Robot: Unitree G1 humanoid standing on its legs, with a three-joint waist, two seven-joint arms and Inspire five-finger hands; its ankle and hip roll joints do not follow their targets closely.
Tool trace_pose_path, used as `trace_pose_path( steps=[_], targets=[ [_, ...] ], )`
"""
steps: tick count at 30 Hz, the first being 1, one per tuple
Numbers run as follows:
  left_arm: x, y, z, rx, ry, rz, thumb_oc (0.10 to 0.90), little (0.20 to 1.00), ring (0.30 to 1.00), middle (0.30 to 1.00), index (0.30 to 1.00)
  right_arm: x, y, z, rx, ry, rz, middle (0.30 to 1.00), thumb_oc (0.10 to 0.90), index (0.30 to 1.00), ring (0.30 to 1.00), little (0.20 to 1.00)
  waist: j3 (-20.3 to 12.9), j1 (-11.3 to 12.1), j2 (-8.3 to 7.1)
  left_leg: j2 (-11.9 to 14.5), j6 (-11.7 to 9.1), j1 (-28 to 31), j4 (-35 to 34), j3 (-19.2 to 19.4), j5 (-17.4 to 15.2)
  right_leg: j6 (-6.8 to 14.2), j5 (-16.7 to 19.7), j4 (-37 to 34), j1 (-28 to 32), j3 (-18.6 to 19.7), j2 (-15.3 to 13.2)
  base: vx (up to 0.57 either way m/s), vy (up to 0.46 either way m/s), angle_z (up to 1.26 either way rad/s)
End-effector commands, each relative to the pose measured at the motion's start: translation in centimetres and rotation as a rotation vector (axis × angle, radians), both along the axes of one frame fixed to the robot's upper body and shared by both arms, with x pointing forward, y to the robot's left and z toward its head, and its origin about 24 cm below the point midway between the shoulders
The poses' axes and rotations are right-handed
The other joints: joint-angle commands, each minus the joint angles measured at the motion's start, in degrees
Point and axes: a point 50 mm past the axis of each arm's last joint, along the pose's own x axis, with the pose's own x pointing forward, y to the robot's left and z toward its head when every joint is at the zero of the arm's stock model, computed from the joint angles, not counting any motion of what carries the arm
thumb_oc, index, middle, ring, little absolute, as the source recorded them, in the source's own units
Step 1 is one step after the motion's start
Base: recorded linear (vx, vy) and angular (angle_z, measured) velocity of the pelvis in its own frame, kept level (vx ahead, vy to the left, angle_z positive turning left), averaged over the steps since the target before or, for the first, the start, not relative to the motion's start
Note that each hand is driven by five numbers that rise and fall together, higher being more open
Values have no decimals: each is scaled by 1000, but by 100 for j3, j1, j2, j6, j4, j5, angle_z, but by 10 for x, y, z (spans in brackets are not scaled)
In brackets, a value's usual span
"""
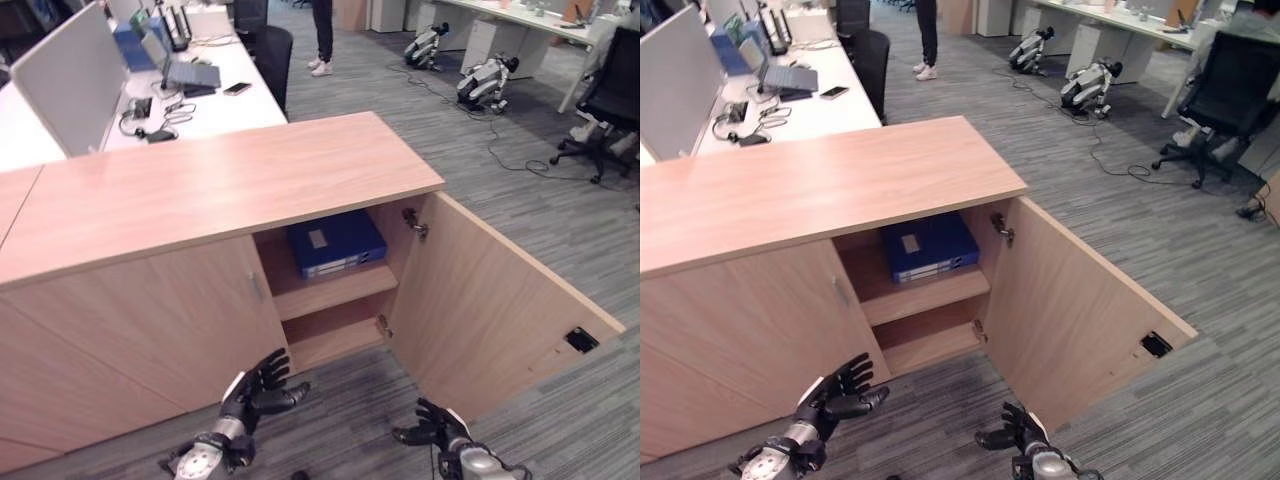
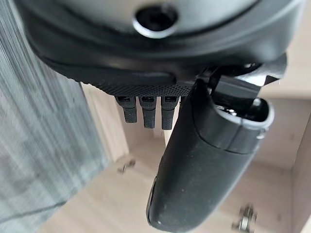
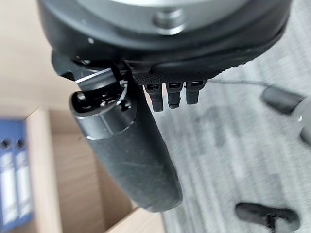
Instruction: Put the empty folder in the office cabinet
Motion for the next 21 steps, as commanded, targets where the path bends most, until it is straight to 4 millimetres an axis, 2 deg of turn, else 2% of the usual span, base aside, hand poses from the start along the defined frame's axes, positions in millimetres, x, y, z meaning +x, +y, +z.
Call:
trace_pose_path(
  steps=[1,8,9,10,11,12,13,14,16,17,19,21],
  targets=[
    [44,-5,52,-81,-304,-18,800,900,900,900,900,26,-2,14,-16,-110,45,900,800,900,900,900,-53,-192,-188,-302,89,75,-7,-256,-530,298,197,-495,51,505,129,61,-225,-28],
    [45,-7,50,-88,-299,-3,800,900,900,900,900,28,-12,18,-46,-116,55,900,800,900,900,900,-44,-468,-124,-48,-79,208,144,-39,-547,151,93,-804,173,848,462,55,-179,-39],
    [46,-6,51,-92,-305,9,800,900,900,900,900,33,-12,21,-46,-137,66,900,800,900,900,900,14,-546,-133,76,-140,174,471,19,-646,58,15,-784,158,1015,584,41,-202,-57],
    [46,-6,51,-92,-305,9,800,900,900,900,900,33,-12,21,-46,-137,66,900,800,900,900,900,14,-544,-132,78,-140,172,476,21,-649,57,15,-783,157,1018,585,53,-256,-50],
    [50,-5,52,-86,-313,14,800,900,900,900,900,37,-12,23,-47,-149,77,900,800,900,900,900,106,-545,-184,117,-165,59,1038,-159,-770,-43,-90,-744,156,1193,689,27,-121,-32],
    [50,-5,52,-86,-313,14,800,900,900,900,900,37,-12,23,-47,-149,77,900,800,900,900,900,101,-545,-185,118,-165,50,1042,-160,-770,-43,-90,-742,148,1193,689,57,-239,-46],
    [52,-6,51,-90,-311,29,800,900,900,900,900,38,-16,24,-64,-143,76,900,800,900,900,900,210,-470,-240,18,-197,-130,1542,-605,-689,-144,-165,-735,217,1317,788,51,-159,-74],
    [52,-7,49,-90,-303,34,800,900,900,900,900,36,-17,22,-68,-132,71,900,800,900,900,900,215,-411,-300,-195,-151,-303,1614,-890,-734,-156,-190,-752,197,1383,787,68,-202,-84],
    [52,-8,48,-88,-298,39,800,900,900,900,900,31,-22,20,-78,-113,58,900,800,900,900,900,253,-303,-377,-575,-76,-692,1559,-1223,-882,-139,-204,-766,220,1452,798,54,-118,-95],
    [51,-9,47,-95,-297,39,800,900,900,900,900,31,-23,20,-80,-111,51,900,800,900,900,900,296,-279,-424,-674,-93,-840,1674,-1347,-905,-135,-194,-736,232,1500,789,60,-91,-69],
    [44,-8,43,-86,-273,12,800,900,900,900,900,22,-29,17,-74,-97,0,900,800,900,900,900,225,-371,-320,-585,21,-461,1224,-1079,-883,-147,-226,-808,388,1559,930,122,6,-88],
    [41,-6,40,-79,-259,17,800,900,900,900,900,21,-36,18,-77,-99,-38,900,800,900,900,900,179,-414,-290,-565,42,-270,1063,-1024,-865,-150,-224,-821,443,1529,930,105,59,-51]
  ],
)
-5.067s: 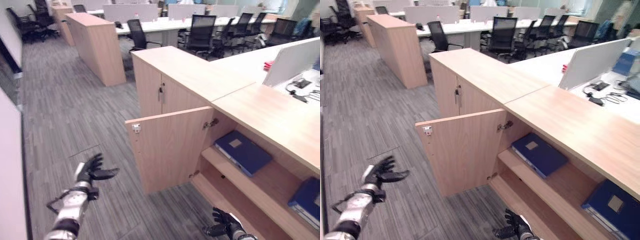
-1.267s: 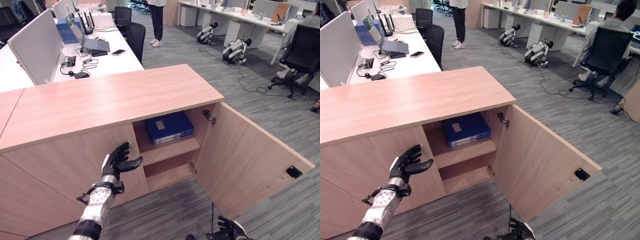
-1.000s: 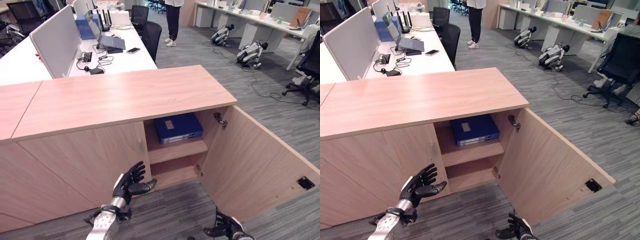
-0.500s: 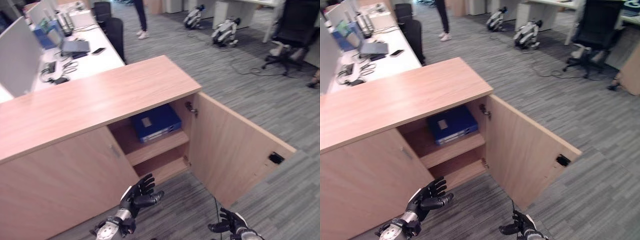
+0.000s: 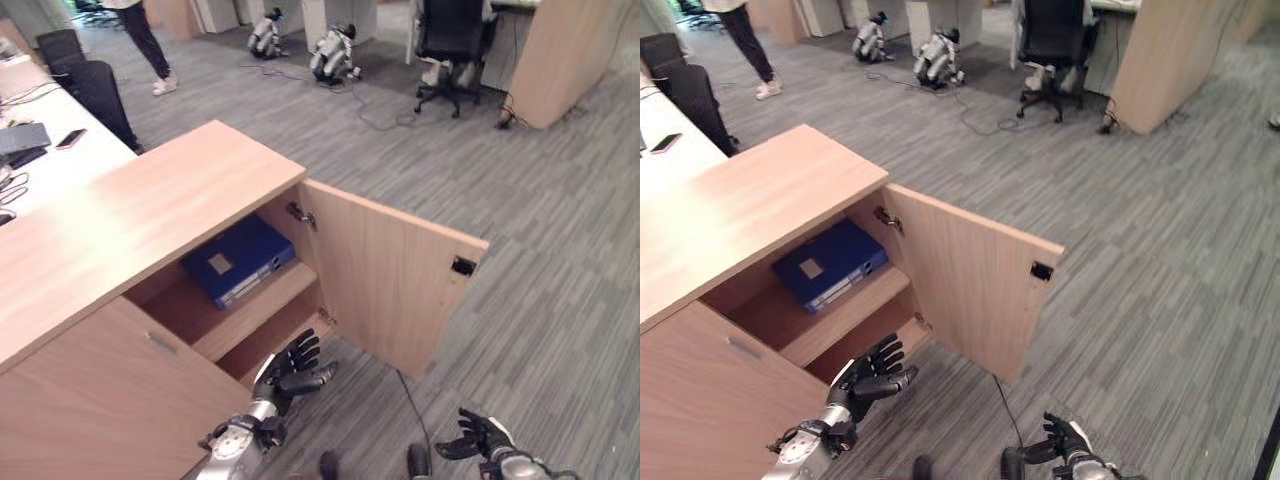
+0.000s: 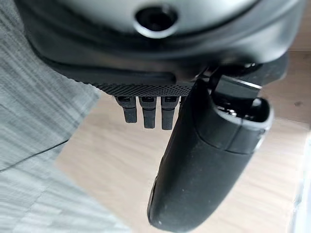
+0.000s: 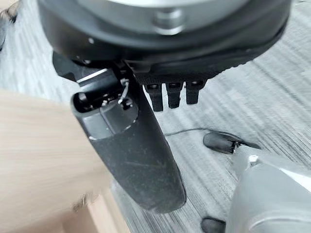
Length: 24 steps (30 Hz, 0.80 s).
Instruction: Put the empty folder in the office cabinet
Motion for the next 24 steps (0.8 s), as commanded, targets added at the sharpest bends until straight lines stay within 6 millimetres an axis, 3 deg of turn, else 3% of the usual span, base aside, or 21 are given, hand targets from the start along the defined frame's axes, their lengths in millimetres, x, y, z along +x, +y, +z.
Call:
trace_pose_path(
  steps=[1,6,7,10,13,15,18,19,24],
  targets=[
    [25,12,35,14,-206,-7,800,900,900,900,900,33,-1,15,7,-137,-27,900,800,900,900,900,-133,-70,-392,-134,-175,487,200,348,-350,39,-522,-718,899,-401,296,59,46,23],
    [17,15,30,14,-176,-5,800,900,900,900,900,48,-29,31,-41,-206,-105,900,800,900,900,900,-179,-31,-398,-110,-127,787,-127,381,-369,81,-498,-729,974,-411,291,29,36,13],
    [14,17,30,19,-170,-14,800,900,900,900,900,61,-45,47,-82,-262,-121,900,800,900,900,900,-217,0,-412,-112,-119,832,-194,370,-372,105,-496,-732,987,-438,287,16,29,-10],
    [13,18,28,26,-162,-35,800,900,900,900,900,88,-68,76,-145,-359,-137,900,800,900,900,900,-256,57,-421,-117,-104,904,-274,351,-380,131,-495,-736,1012,-469,280,2,31,3],
    [11,17,27,20,-156,-41,800,900,900,900,900,103,-74,91,-164,-412,-139,900,800,900,900,900,-263,95,-427,-121,-92,932,-295,333,-387,139,-491,-737,1025,-468,274,0,21,14],
    [9,15,26,11,-142,-59,800,900,900,900,900,130,-79,119,-181,-510,-133,900,800,900,900,900,-291,176,-441,-131,-75,954,-314,302,-394,149,-487,-734,1037,-484,264,-1,28,5],
    [8,14,25,12,-136,-75,800,900,900,900,900,150,-72,137,-166,-582,-110,900,800,900,900,900,-294,214,-452,-142,-64,948,-313,282,-396,152,-482,-731,1039,-487,261,1,13,3],
    [7,13,24,12,-130,-87,800,900,900,900,900,167,-60,152,-143,-644,-65,900,800,900,900,900,-300,262,-465,-147,-55,948,-312,263,-396,149,-484,-724,1050,-493,258,13,20,11],
    [5,13,21,13,-109,-89,800,900,900,900,900,199,-22,179,-83,-762,36,900,800,900,900,900,-317,328,-485,-155,-37,968,-323,234,-400,135,-487,-706,1060,-483,257,4,6,3]
  ],
)
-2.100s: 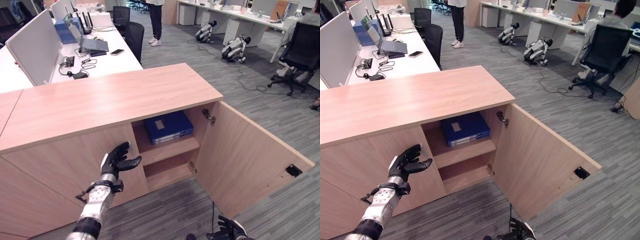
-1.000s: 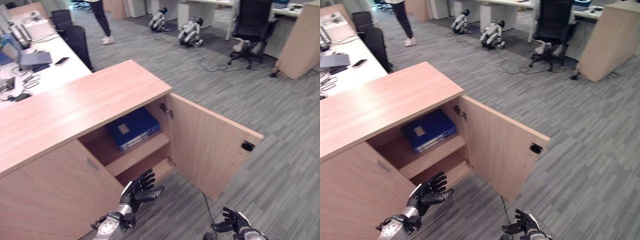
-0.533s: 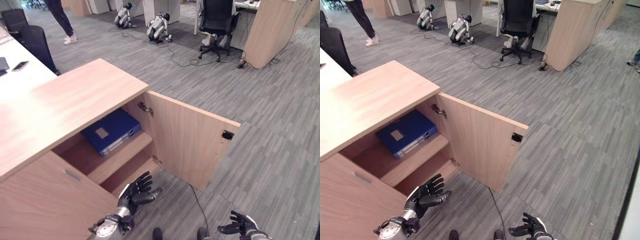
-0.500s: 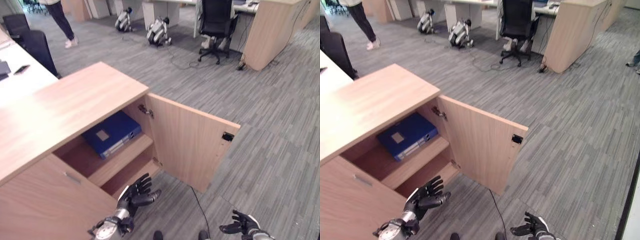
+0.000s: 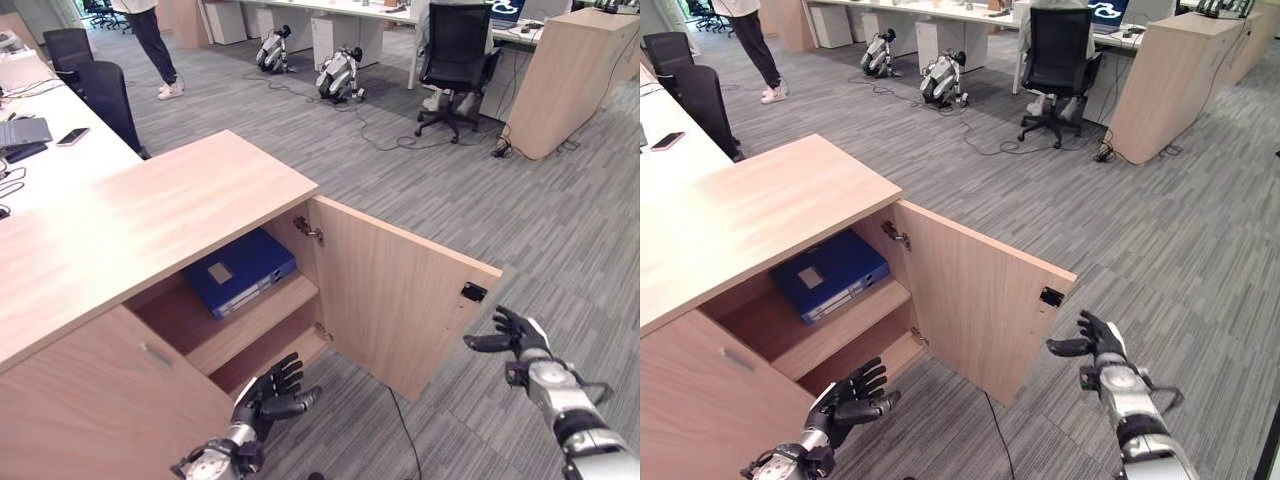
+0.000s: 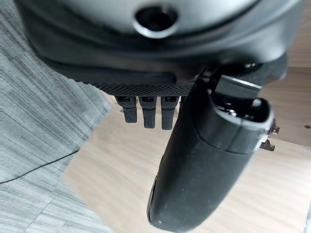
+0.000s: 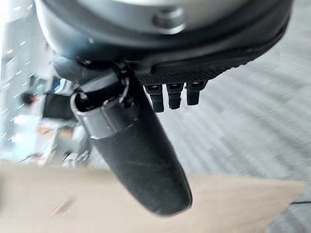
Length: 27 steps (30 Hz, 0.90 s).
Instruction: Put the empty folder in the office cabinet
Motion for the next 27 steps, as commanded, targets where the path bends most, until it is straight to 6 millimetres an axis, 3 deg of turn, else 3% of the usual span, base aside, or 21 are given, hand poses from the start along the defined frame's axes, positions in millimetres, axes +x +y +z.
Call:
trace_pose_path(
  steps=[1,3,4,9,10,11,18,23,27],
  targets=[
    [28,-1,29,-18,-180,-52,800,900,900,900,900,40,14,54,15,-239,48,900,800,900,900,900,-202,106,-340,-204,32,81,479,95,-898,30,-529,136,-60,-145,185,6,12,6],
    [29,0,30,-4,-181,-51,800,900,900,900,900,59,54,74,63,-326,169,900,800,900,900,900,-211,146,-345,-203,40,88,456,62,-886,21,-541,151,-70,-144,190,0,0,0],
    [29,0,30,-4,-181,-51,800,900,900,900,900,59,54,74,64,-326,169,900,800,900,900,900,-209,142,-345,-203,40,89,456,61,-886,21,-542,152,-69,-145,190,10,10,-7],
    [30,1,28,3,-173,-32,800,900,900,900,900,63,99,81,134,-371,305,900,800,900,900,900,-225,183,-367,-208,45,83,464,13,-883,2,-569,177,-61,-165,187,3,3,-4],
    [30,1,28,3,-173,-32,800,900,900,900,900,63,99,80,134,-371,305,900,800,900,900,900,-226,180,-368,-208,45,83,464,11,-883,2,-569,176,-60,-167,187,0,0,0],
    [31,1,28,5,-176,-25,800,900,900,900,900,62,116,79,159,-374,357,900,800,900,900,900,-231,201,-374,-209,50,79,465,-12,-887,1,-573,186,-58,-184,180,0,0,0],
    [32,7,29,27,-181,11,800,900,900,900,900,45,143,70,215,-366,477,900,800,900,900,900,-242,227,-395,-208,35,60,439,-68,-856,2,-591,206,-66,-273,170,0,0,1],
    [31,15,28,39,-180,64,800,900,900,900,900,26,148,62,245,-366,535,900,800,900,900,900,-226,236,-424,-194,5,20,442,-115,-835,6,-602,231,-93,-375,156,-7,-14,16],
    [24,25,25,40,-169,147,800,900,900,900,900,-2,150,45,252,-328,604,900,800,900,900,900,-126,408,-464,-215,-88,-190,481,-295,-701,25,-545,123,-130,-710,96,-37,-42,22]
  ],
)
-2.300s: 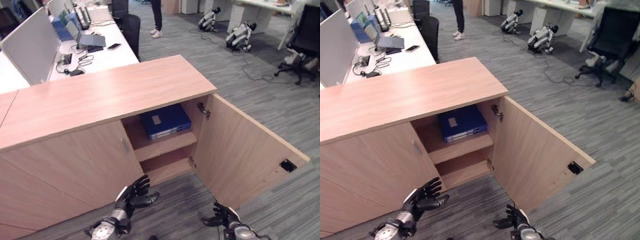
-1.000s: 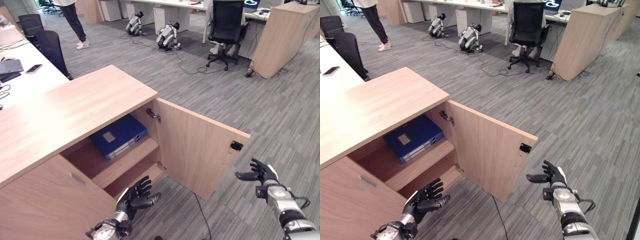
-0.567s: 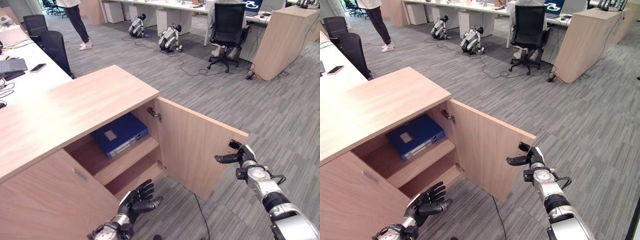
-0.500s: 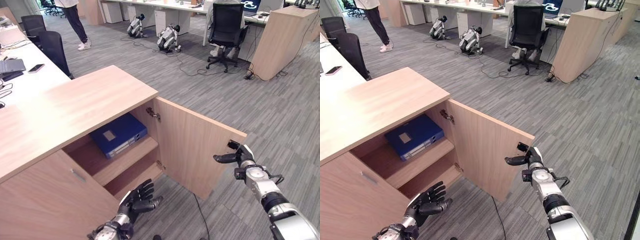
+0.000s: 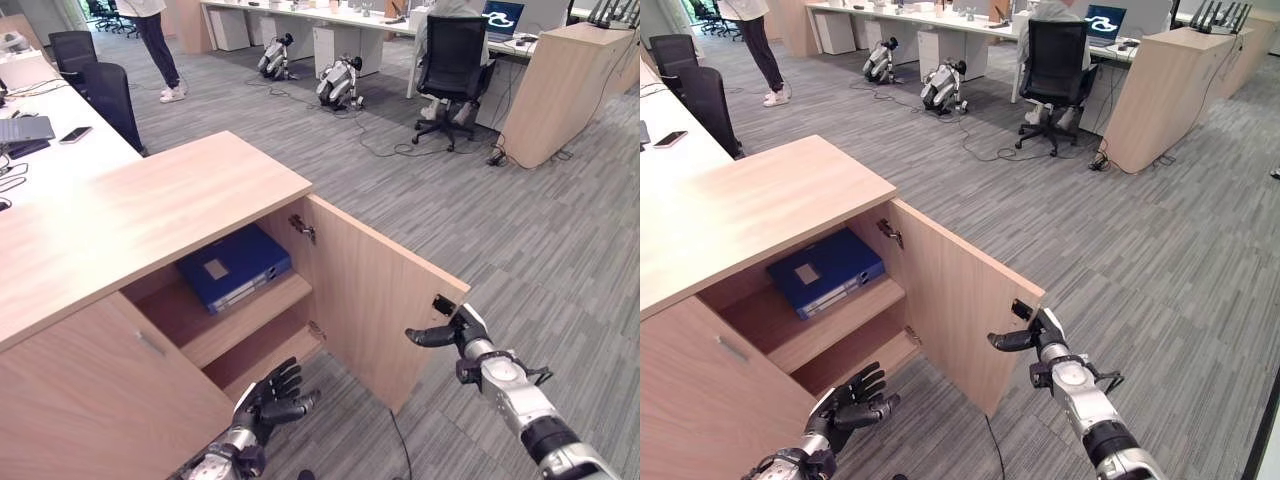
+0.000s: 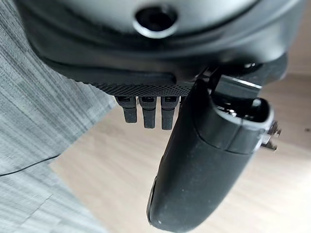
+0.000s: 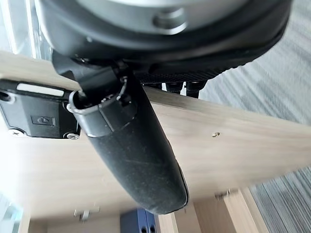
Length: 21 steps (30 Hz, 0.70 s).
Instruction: Put the empty folder in the office cabinet
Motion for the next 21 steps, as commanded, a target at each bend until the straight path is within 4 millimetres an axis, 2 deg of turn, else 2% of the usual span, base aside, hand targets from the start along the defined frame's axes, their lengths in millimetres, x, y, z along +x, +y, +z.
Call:
trace_pose_path(
  steps=[1,4,5,6,7,8,10,13,16,17,18,19,20,21],
  targets=[
    [30,22,29,76,-178,31,800,900,900,900,900,31,77,58,142,-300,327,900,800,900,900,900,32,575,-492,-469,-10,63,501,16,-770,278,-569,66,-50,-424,-237,-91,-46,43],
    [29,28,27,88,-167,64,800,900,900,900,900,21,85,53,184,-294,345,900,800,900,900,900,177,796,-506,-469,-118,-297,613,-204,-668,296,-557,42,-135,-822,-323,-139,-37,56],
    [30,28,25,90,-158,74,800,900,900,900,900,20,86,54,189,-304,349,900,800,900,900,900,274,867,-499,-414,-187,-495,741,-75,-624,304,-575,25,-134,-1042,-395,-208,45,108],
    [33,26,26,90,-162,72,800,900,900,900,900,20,85,55,180,-311,344,900,800,900,900,900,338,857,-497,-332,-200,-702,898,217,-583,313,-567,14,-167,-1257,-479,-196,105,87],
    [36,25,27,97,-167,64,800,900,900,900,900,19,84,54,171,-311,340,900,800,900,900,900,327,766,-489,-117,-178,-727,957,799,-587,326,-543,17,-195,-1488,-558,-178,156,104],
    [41,23,29,102,-177,58,800,900,900,900,900,19,85,52,170,-306,327,900,800,900,900,900,330,637,-473,170,-154,-673,1083,1570,-641,320,-532,25,-181,-1742,-622,-52,156,105],
    [39,24,28,106,-175,48,800,900,900,900,900,15,86,50,173,-301,331,900,800,900,900,900,300,518,-428,392,-226,-613,1327,2065,-827,315,-632,52,-62,-1884,-618,8,173,159],
    [32,22,23,129,-142,15,800,900,900,900,900,7,92,49,204,-295,346,900,800,900,900,900,183,469,-337,312,-186,-444,1043,2086,-850,289,-665,260,28,-2180,-672,38,239,113],
    [35,26,28,169,-156,-13,800,900,900,900,900,11,103,52,236,-300,358,900,800,900,900,900,156,620,-409,88,13,-491,901,1884,-854,408,-725,865,-52,-2360,-880,62,235,134],
    [37,26,30,177,-167,-21,800,900,900,900,900,13,110,55,248,-311,372,900,800,900,900,900,154,678,-404,24,97,-474,865,1845,-887,487,-736,1135,-101,-2380,-966,110,394,151],
    [39,28,33,189,-183,-23,800,900,900,900,900,16,123,59,267,-320,399,900,800,900,900,900,160,759,-370,-136,257,-335,715,1747,-973,741,-510,1897,-307,-2390,-1351,92,329,131],
    [39,28,33,190,-184,-23,800,900,900,900,900,16,124,59,268,-321,399,900,800,900,900,900,167,751,-386,-171,281,-322,696,1747,-975,776,-517,1956,-325,-2378,-1402,108,314,98],
    [40,31,35,206,-189,-21,800,900,900,900,900,20,134,64,281,-334,420,900,800,900,900,900,208,805,-367,-265,347,-250,598,1628,-968,957,-240,2351,-442,-2337,-1611,44,150,69],
    [40,32,35,213,-186,-15,800,900,900,900,900,21,140,67,291,-340,428,900,800,900,900,900,234,839,-322,-282,373,-207,517,1520,-938,1020,-140,2613,-543,-2205,-1655,-9,199,70]
  ],
)
